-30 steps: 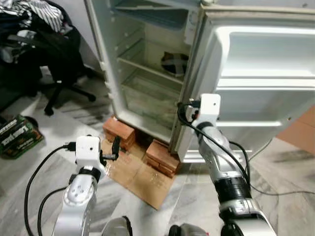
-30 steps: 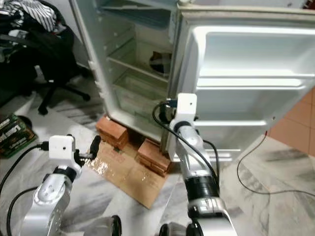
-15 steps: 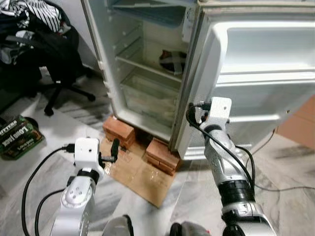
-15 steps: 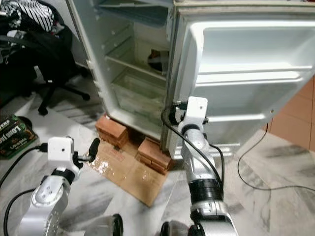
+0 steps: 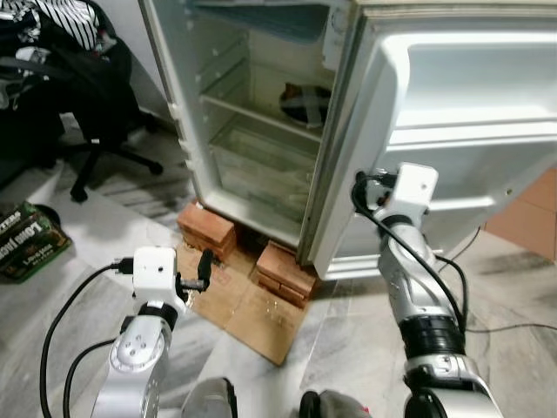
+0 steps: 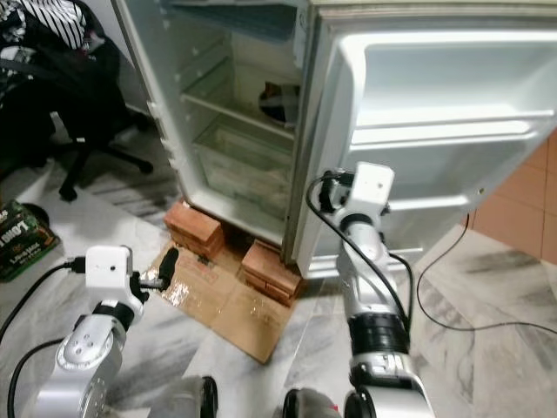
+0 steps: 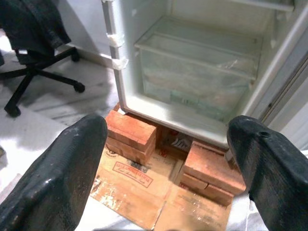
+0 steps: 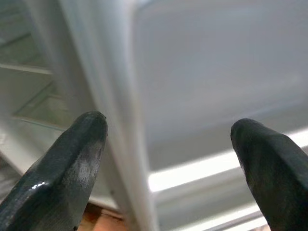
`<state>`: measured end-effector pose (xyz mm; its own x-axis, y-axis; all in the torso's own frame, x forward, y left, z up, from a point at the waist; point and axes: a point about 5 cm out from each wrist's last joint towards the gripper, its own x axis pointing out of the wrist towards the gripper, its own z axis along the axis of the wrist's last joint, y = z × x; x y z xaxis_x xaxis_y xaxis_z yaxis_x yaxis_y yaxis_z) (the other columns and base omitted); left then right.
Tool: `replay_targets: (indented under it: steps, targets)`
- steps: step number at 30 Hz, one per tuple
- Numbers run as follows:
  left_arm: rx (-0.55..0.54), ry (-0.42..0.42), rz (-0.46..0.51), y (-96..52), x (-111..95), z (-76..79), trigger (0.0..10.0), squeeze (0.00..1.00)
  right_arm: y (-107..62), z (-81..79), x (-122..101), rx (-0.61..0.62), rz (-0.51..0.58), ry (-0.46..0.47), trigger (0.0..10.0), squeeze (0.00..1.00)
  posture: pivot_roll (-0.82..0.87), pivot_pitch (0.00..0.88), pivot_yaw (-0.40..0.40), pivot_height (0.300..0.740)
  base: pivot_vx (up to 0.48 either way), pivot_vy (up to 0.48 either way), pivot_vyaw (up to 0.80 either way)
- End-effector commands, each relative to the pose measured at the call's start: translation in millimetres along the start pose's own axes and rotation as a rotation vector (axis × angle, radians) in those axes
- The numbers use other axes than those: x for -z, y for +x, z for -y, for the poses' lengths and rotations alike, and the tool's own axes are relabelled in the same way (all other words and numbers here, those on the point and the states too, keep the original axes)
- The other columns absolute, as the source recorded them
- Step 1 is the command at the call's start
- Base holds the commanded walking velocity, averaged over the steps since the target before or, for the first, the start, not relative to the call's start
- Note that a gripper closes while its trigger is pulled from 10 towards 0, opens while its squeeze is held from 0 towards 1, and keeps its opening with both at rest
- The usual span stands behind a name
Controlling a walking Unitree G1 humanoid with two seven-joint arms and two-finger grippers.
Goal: Restocking fridge
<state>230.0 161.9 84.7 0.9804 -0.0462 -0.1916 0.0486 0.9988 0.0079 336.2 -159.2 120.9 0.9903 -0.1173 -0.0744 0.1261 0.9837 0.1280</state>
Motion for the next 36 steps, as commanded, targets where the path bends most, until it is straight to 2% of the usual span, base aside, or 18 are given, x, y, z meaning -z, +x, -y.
replay_targets:
  steps: [1,7,16,23,30,36]
  targets:
    - [0.009,0.0,-0.015,0.4,2.1,0.5,10.0,0.0,-3.9,-0.3,-0.7,-0.009,0.006,0.006,10.0,0.0,0.09,0.163,0.003,0.74,0.0,0.352,-0.8]
    - [0.014,-0.009,-0.035,2.6,4.4,2.6,10.0,0.0,-7.9,2.4,2.5,-0.005,0.0,0.002,10.0,0.0,0.07,0.157,0.003,0.74,0.0,0.442,-0.76]
    - [0.01,-0.007,-0.021,3.6,3.4,2.8,10.0,0.0,-6.5,1.2,-2.3,-0.024,0.016,-0.01,10.0,0.0,0.07,0.154,-0.001,0.74,0.0,0.48,0.0]
    - [0.01,-0.002,-0.002,6.4,0.9,1.3,10.0,0.0,-7.0,6.6,-2.9,-0.005,0.018,-0.015,10.0,0.0,0.07,0.15,-0.001,0.74,0.0,0.47,0.0]
    - [0.023,0.011,0.025,8.6,-3.4,1.6,10.0,0.0,-6.7,3.6,-6.0,-0.023,0.036,-0.028,10.0,0.0,0.06,0.152,0.004,0.74,0.0,0.069,0.0]
    - [0.045,-0.032,0.041,7.0,-5.3,3.2,10.0,0.0,-6.2,3.9,-7.3,-0.019,0.042,-0.037,10.0,0.0,0.06,0.15,0.003,0.74,0.103,0.062,0.0]
